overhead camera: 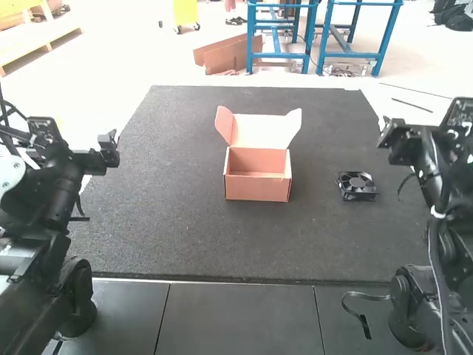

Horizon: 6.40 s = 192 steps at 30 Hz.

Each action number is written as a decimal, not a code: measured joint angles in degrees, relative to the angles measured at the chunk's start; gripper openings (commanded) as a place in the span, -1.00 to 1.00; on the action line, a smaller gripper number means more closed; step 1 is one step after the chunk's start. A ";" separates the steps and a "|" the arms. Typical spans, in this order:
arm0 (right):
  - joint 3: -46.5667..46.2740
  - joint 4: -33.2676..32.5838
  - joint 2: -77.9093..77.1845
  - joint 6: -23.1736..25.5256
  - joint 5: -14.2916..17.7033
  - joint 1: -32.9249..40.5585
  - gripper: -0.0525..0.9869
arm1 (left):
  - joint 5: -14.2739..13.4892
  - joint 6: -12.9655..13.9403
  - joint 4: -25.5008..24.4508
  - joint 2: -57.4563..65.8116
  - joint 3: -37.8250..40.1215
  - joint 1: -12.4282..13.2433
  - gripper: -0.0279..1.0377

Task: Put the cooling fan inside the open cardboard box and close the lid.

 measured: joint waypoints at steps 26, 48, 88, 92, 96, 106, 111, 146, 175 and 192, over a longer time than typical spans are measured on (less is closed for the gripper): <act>41.88 -52.43 45.72 5.57 4.39 -1.29 0.85 | 1.49 -3.17 -36.94 40.35 38.97 -0.07 0.87; 46.84 -58.71 62.12 -15.43 -6.54 -15.28 0.84 | 1.75 -1.99 -50.16 40.68 41.13 -1.73 0.87; 49.33 -38.03 91.23 -18.60 -9.64 -18.80 0.84 | 2.80 -3.65 -46.77 45.92 43.56 -1.70 0.87; 49.55 -36.48 92.17 -18.78 -9.86 -18.80 0.84 | 2.80 -3.65 -46.80 45.92 43.56 -1.70 0.87; 49.99 -36.22 93.57 -18.86 -9.84 -18.80 0.84 | 2.80 -3.65 -46.71 45.92 43.56 -1.73 0.87; 51.25 -38.66 96.96 -18.88 -9.66 -18.69 0.79 | 2.80 -3.65 -46.73 45.92 43.56 -1.70 0.87; 52.89 -41.20 98.16 -18.84 -9.84 -18.40 0.41 | 2.80 -3.65 -46.73 45.92 43.56 -1.73 0.87; 53.29 -54.51 89.13 -7.21 -13.92 -14.86 -0.93 | 2.80 -3.65 -49.70 45.38 43.60 -1.70 0.87; 53.99 -60.02 62.25 14.60 -22.40 10.78 -0.93 | 2.80 -3.63 -51.12 35.50 38.95 -1.73 0.87; 63.25 -57.11 78.82 24.57 -13.31 25.07 -0.93 | 2.97 -3.63 -50.27 33.92 38.95 -1.73 0.87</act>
